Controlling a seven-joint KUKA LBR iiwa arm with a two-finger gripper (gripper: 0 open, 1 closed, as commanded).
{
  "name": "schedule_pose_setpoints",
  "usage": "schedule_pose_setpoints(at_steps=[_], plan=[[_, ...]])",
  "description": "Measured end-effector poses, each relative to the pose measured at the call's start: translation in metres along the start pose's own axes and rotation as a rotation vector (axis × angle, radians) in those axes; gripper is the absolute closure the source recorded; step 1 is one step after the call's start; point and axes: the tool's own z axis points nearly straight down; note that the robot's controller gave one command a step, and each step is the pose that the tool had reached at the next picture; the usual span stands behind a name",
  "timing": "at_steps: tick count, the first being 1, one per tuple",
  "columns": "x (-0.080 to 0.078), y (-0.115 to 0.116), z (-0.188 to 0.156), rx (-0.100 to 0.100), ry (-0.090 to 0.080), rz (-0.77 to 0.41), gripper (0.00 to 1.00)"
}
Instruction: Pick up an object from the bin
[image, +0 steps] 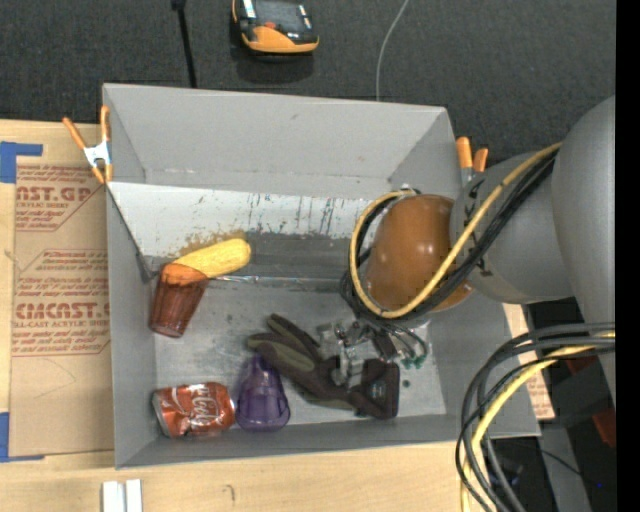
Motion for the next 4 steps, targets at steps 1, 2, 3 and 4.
schedule_pose_setpoints(at_steps=[1, 2, 3, 4], plan=[[0.001, 0.004, -0.086, -0.001, 0.001, 0.016, 1.0], [0.001, 0.004, -0.086, -0.001, 0.001, 0.016, 1.0], [-0.002, -0.009, -0.165, -0.001, 0.0, 0.011, 1.0], [-0.002, -0.009, -0.165, -0.001, 0.0, 0.011, 0.0]])
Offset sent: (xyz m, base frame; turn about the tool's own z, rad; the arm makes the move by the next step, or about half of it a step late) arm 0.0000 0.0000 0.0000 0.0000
